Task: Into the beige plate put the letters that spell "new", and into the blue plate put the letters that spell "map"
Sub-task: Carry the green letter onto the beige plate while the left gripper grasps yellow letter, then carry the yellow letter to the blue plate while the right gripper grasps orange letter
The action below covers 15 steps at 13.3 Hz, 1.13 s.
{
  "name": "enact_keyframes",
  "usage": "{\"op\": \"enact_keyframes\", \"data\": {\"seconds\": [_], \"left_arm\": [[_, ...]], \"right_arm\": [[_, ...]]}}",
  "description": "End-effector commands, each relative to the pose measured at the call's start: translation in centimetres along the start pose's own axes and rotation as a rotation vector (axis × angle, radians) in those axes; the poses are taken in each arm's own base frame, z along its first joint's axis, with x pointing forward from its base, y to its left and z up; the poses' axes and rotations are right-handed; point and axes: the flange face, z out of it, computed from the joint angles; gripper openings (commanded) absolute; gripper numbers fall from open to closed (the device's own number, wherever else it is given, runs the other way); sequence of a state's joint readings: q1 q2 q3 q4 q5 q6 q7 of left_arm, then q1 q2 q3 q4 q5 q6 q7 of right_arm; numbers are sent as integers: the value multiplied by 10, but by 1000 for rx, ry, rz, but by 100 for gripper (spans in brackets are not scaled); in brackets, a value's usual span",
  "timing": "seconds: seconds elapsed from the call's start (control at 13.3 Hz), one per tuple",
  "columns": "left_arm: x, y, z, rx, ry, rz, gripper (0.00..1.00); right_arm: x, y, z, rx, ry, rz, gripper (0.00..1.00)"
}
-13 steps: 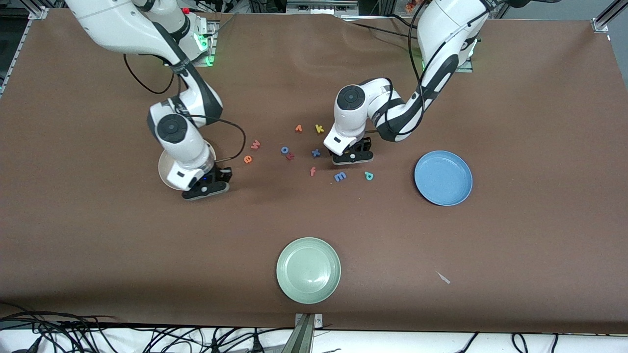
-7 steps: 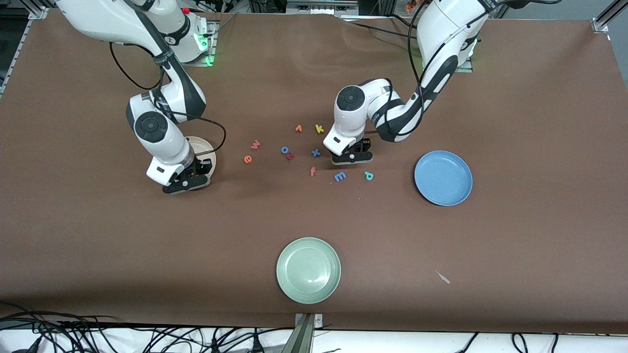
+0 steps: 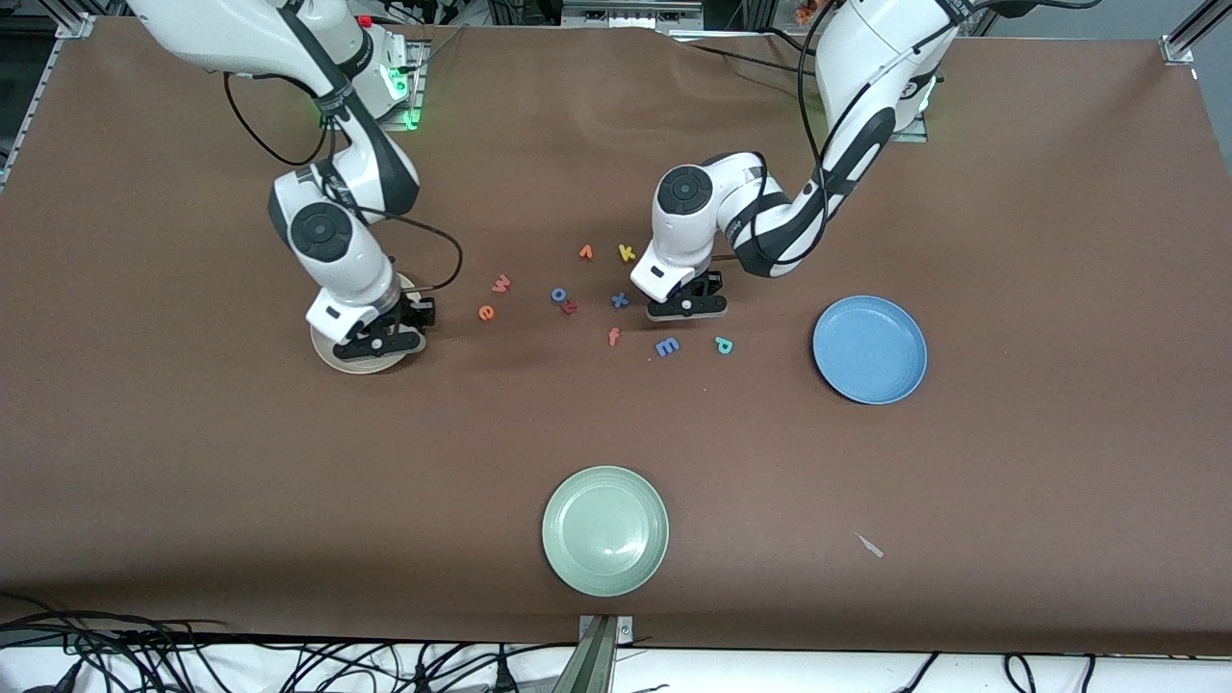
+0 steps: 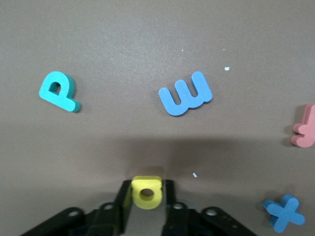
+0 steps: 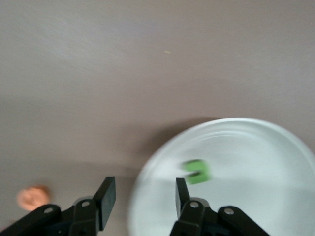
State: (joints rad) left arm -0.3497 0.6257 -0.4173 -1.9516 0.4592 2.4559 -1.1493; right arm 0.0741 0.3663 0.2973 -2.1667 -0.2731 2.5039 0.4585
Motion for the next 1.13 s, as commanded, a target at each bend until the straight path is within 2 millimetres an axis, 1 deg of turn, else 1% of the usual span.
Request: {"op": "enact_keyframes", "data": {"seconds": [0.0, 0.15, 0.23, 0.3, 0.38, 0.53, 0.6, 0.68, 0.9, 1.05], "left_arm": [[-1, 2, 4, 6, 1, 26, 27], [-1, 1, 7, 8, -5, 26, 23], [0, 1, 8, 8, -5, 24, 21], [3, -1, 7, 7, -5, 21, 18], [9, -4, 4, 3, -1, 23, 15], [23, -12, -7, -14, -9, 9, 13], [36, -21, -17, -33, -19, 5, 12], [45, -30, -26, -31, -50, 28, 12], [93, -67, -67, -12, -158, 61, 12], [116, -99, -78, -1, -192, 73, 12]], "right_arm": [[-4, -51, -7, 44, 6, 144, 60], [-9, -62, 1, 59, -4, 226, 61], [-12, -68, 3, 73, 1, 256, 64], [-17, -77, 7, 89, 5, 283, 64], [-25, -86, 10, 95, 16, 279, 64], [-32, -89, 18, 87, 29, 274, 64], [-33, -91, 21, 89, 33, 283, 64], [-40, -96, 25, 91, 34, 278, 64], [-50, -99, 33, 79, 44, 245, 64], [-53, -99, 37, 87, 41, 243, 64]]}}
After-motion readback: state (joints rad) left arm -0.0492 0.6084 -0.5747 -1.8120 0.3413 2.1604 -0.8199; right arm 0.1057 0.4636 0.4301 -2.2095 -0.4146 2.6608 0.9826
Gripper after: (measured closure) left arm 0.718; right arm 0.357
